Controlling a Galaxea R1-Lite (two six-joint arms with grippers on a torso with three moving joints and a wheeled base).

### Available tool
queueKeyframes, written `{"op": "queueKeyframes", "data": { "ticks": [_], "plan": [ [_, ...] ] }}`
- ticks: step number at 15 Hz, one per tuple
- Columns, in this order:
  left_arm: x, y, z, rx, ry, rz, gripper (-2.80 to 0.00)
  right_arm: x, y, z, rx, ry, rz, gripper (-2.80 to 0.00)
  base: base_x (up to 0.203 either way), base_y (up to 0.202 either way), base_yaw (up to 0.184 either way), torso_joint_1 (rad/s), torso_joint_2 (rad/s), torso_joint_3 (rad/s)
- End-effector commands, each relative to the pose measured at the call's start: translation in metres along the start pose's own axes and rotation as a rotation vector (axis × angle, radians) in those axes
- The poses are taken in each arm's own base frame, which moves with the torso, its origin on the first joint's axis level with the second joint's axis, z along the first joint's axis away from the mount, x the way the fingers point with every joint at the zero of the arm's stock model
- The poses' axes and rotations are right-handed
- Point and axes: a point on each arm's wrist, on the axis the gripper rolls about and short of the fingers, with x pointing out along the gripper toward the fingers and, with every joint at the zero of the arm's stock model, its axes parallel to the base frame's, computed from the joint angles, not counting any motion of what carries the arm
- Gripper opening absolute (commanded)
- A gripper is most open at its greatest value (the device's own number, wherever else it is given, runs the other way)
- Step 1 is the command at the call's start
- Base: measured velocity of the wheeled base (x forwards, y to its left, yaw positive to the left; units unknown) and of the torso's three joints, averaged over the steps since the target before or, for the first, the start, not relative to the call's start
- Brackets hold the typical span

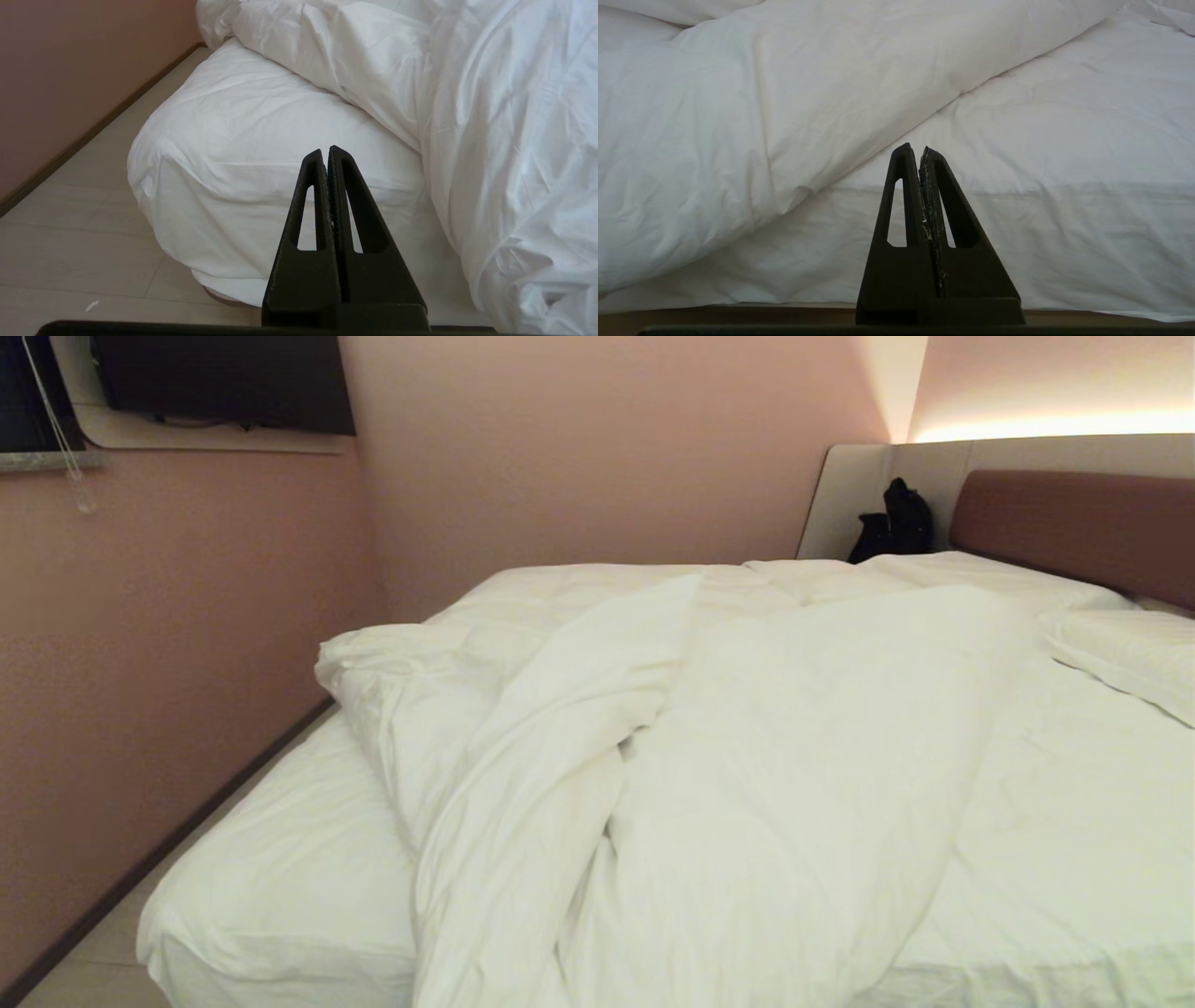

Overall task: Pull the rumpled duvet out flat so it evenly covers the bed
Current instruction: Hold the folded corner of the quilt

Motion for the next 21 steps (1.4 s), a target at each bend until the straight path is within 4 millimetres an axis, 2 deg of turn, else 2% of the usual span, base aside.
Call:
{"op": "queueKeyframes", "data": {
  "ticks": [1, 14, 15, 19, 21],
  "plan": [
    [0.0, 0.0, 0.0, 0.001, 0.001, -0.001, -2.8, 0.0, 0.0, 0.0, -0.001, 0.0, 0.001, -2.8, 0.0, 0.0, 0.0, 0.0, 0.0, 0.0],
    [-0.001, 0.0, 0.003, 0.01, -0.011, 0.0, -2.8, 0.0, 0.0, 0.0, -0.002, 0.0, 0.001, -2.8, 0.0, 0.0, 0.0, 0.0, 0.0, 0.0],
    [-0.002, -0.001, 0.008, 0.007, -0.025, -0.007, -2.8, 0.0, 0.0, 0.0, -0.001, 0.0, 0.001, -2.8, 0.0, 0.0, 0.0, 0.0, 0.0, 0.0],
    [-0.02, -0.006, 0.061, -0.005, -0.085, -0.056, -2.8, 0.0, 0.0, 0.0, -0.001, 0.0, 0.001, -2.8, 0.0, 0.0, 0.0, 0.0, 0.0, 0.0],
    [-0.01, -0.01, 0.087, -0.034, -0.016, -0.101, -2.8, 0.0, 0.0, 0.0, -0.001, 0.0, 0.001, -2.8, 0.0, 0.0, 0.0, 0.0, 0.0, 0.0]
  ]
}}
